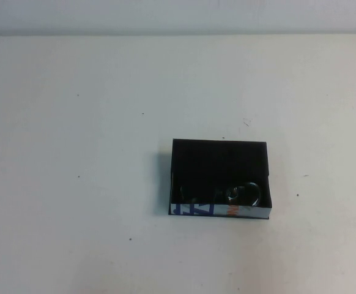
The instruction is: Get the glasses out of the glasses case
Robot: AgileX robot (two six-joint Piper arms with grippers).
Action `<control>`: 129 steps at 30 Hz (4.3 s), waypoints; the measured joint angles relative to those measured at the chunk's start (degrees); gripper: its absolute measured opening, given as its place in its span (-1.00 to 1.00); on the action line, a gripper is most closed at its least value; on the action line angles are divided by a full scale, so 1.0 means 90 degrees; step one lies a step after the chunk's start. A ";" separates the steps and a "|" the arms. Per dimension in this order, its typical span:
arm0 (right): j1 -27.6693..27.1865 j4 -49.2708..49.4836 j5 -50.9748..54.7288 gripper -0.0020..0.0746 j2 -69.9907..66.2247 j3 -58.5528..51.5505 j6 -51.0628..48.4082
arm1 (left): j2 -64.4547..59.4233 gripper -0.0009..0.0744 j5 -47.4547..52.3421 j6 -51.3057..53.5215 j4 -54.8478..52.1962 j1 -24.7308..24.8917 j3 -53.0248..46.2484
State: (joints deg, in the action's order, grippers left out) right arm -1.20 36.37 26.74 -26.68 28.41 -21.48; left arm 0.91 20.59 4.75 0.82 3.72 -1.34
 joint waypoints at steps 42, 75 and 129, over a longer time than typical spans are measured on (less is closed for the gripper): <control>0.3718 -0.3290 0.4827 -0.99 -0.9948 0.7891 -0.3441 | 0.0000 -0.99 0.0000 0.0000 0.0000 0.0000 0.0000; 0.3861 -0.3402 0.3948 -0.11 -1.0024 0.7526 -0.3185 | 0.0000 -0.99 0.0000 0.0000 0.0000 0.0000 0.0000; 0.0686 -0.2682 0.4855 -0.79 -0.7074 0.5192 0.1811 | 0.0000 -0.99 0.0000 0.0000 0.0000 0.0000 0.0000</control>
State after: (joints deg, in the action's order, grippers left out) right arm 4.97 12.24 70.44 -90.35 75.13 -5.18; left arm 0.91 20.59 4.75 0.82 3.72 -1.34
